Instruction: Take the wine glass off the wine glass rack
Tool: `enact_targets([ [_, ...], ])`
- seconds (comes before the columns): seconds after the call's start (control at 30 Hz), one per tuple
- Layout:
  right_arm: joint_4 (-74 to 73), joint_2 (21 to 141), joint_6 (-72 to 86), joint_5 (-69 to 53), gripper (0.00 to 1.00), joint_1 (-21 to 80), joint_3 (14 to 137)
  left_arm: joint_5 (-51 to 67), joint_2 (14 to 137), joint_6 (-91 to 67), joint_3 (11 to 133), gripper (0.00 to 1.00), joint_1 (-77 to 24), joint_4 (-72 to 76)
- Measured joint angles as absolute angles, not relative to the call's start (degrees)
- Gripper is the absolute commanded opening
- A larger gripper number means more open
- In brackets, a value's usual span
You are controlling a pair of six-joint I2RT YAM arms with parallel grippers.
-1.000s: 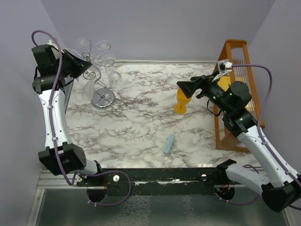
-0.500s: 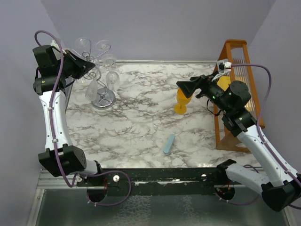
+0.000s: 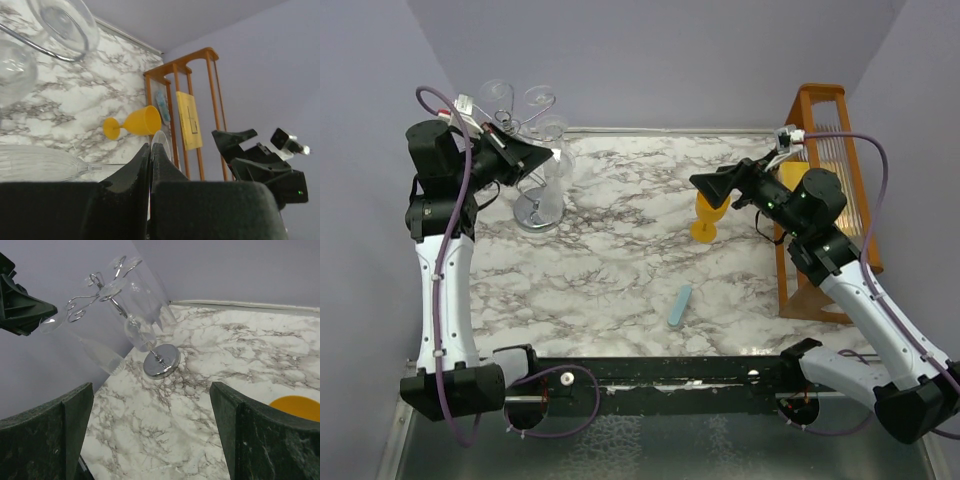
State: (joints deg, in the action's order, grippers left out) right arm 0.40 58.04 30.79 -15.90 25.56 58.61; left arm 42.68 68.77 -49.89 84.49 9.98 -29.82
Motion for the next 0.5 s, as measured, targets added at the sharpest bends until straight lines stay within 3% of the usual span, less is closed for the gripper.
enact_targets([
  [0.5,11.8,66.2,40.7,-36.4,1.00,25.6,58.6,48.3,55.9,-78.9,66.2,0.00,2.9,-2.5],
])
